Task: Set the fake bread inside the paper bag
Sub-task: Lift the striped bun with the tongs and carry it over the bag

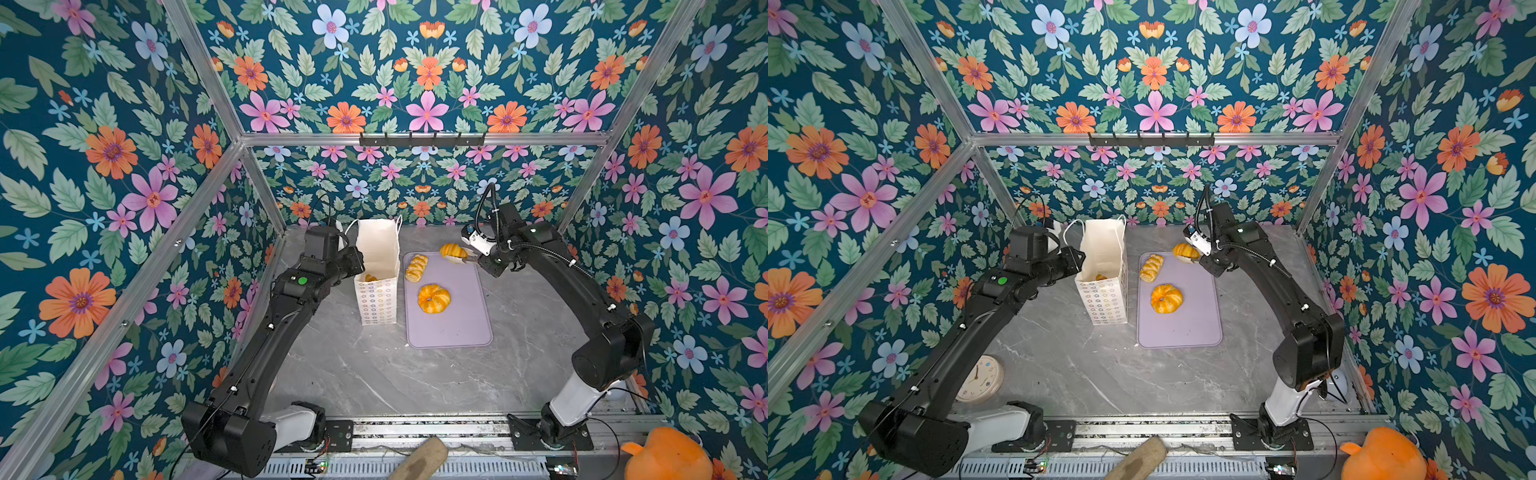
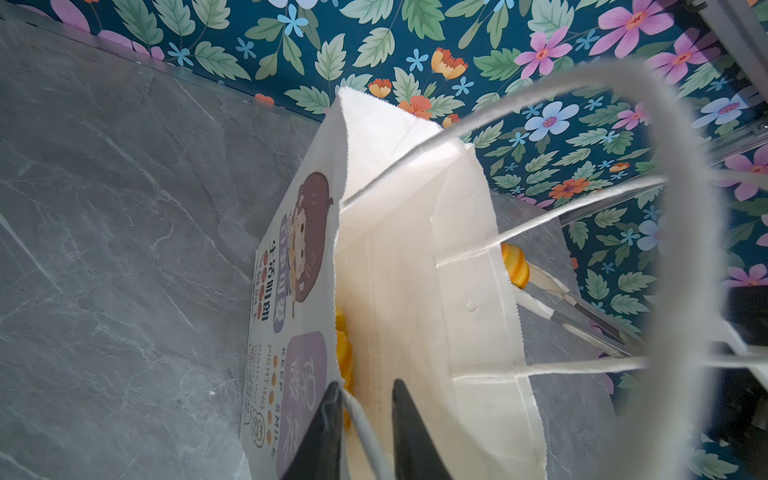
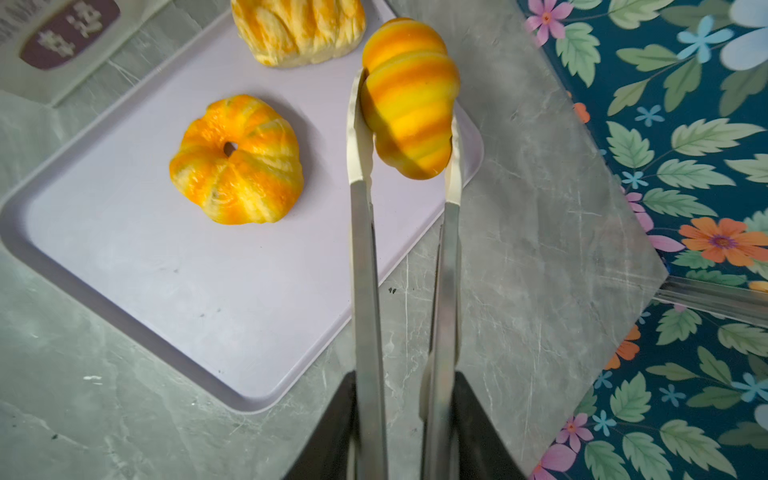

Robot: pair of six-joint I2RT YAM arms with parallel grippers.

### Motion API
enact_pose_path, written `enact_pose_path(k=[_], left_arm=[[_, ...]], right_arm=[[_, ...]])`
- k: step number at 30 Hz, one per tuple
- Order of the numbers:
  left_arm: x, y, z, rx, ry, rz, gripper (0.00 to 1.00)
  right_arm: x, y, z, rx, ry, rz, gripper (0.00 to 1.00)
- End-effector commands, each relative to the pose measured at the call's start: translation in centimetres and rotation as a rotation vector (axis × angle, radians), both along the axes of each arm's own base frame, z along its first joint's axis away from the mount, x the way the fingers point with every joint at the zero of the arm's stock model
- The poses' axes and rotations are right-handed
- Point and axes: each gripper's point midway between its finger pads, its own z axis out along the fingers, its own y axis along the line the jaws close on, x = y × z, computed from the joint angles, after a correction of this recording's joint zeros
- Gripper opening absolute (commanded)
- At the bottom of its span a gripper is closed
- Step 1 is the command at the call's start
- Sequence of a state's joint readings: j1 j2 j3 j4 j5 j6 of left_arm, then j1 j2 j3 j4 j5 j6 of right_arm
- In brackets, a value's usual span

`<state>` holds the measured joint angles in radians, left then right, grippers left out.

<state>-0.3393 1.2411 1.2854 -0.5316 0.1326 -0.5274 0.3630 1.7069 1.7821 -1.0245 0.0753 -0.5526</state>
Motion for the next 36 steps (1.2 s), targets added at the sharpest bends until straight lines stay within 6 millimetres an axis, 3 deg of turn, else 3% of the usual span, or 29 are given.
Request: enact_pose_path(k=[1,6,15,21,36], left_arm=[[0.0,0.0,0.7,-0.009,-0.019,-0.004,0.23],[-0.4,0.2,1.3,0.01,-0.02,-0.008,0.28],[-1.2,2.7,2.6,0.119,-0.053,0.058,0.36],[-1.9,4.4,2.5,0.205,-0.049,0.103,0.4],[-2.2,4.1,1.2,0.202,-0.044,0.082,0.42]], right_arm=[[-1.0,-0.7,1.6,0.028,0.031,-0.153,0.34],[-2.5,0.7,3.2,0.07,0.075,-0.221,0.34],[-5.8,4.1,9.4,0.25,0.02,-0.236,0.34],[-8.6,6.2,12.2,0.322,-0.005,-0.201,0.35],[-12.8,10.3,18.5,0.45,-0.1,-0.163,0.34]])
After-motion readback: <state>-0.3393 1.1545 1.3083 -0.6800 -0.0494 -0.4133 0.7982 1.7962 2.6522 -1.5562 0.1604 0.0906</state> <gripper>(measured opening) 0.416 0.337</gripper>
